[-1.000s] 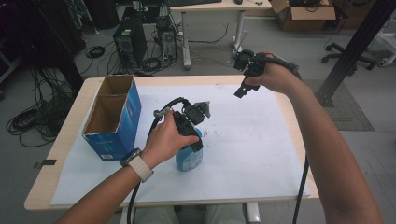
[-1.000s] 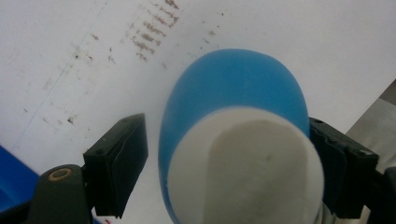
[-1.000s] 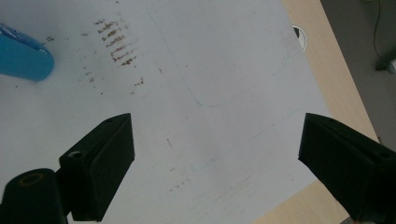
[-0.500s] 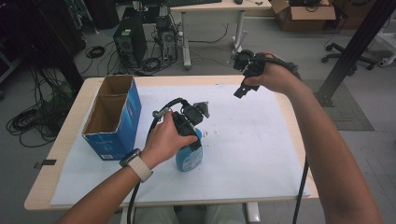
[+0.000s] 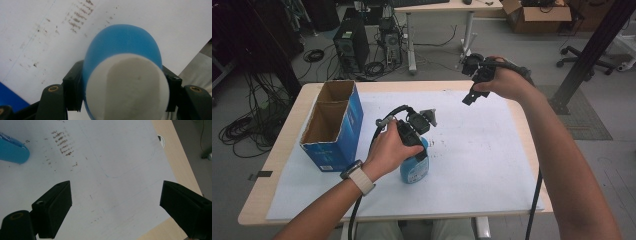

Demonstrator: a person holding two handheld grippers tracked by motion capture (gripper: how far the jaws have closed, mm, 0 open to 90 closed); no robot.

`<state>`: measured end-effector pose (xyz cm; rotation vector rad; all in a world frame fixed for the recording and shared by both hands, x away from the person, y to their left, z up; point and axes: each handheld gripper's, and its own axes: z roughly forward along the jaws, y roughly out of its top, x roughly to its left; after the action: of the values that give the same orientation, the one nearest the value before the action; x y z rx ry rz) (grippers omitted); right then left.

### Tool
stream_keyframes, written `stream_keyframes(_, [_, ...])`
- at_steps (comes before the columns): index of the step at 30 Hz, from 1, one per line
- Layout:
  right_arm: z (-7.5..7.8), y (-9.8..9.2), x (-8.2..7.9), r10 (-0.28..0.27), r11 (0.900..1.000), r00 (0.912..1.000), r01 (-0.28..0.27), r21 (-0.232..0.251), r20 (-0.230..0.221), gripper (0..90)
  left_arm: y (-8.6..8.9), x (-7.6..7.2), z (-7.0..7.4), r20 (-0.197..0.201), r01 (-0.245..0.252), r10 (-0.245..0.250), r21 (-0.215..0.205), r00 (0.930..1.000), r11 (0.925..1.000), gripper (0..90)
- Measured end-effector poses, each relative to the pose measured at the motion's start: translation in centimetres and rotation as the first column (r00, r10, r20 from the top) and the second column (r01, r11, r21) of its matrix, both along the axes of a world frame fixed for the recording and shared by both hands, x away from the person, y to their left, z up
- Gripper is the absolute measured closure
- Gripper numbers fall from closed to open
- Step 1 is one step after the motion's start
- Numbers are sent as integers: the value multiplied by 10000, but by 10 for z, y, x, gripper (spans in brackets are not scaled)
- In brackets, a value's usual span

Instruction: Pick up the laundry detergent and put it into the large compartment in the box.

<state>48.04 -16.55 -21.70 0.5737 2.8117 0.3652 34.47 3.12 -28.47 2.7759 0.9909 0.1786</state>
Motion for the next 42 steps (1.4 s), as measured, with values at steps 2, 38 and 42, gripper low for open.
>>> stream_keyframes(2, [0, 0, 0, -19, 10000, 10000, 19, 20, -4, 104, -1, -1, 1, -37, 20, -19, 47, 10000, 10000, 367])
stream_keyframes(38, [0, 1, -2, 43, 10000, 10000, -43, 35, 15, 104, 18, -3, 91, 276, -702, 706, -133, 9971, 9974, 370])
stream_keyframes(42, [1, 1, -3, 69, 10000, 10000, -69, 36, 18, 106, 22, -3, 108, 453, -862, 863, -37, 9952, 9963, 371])
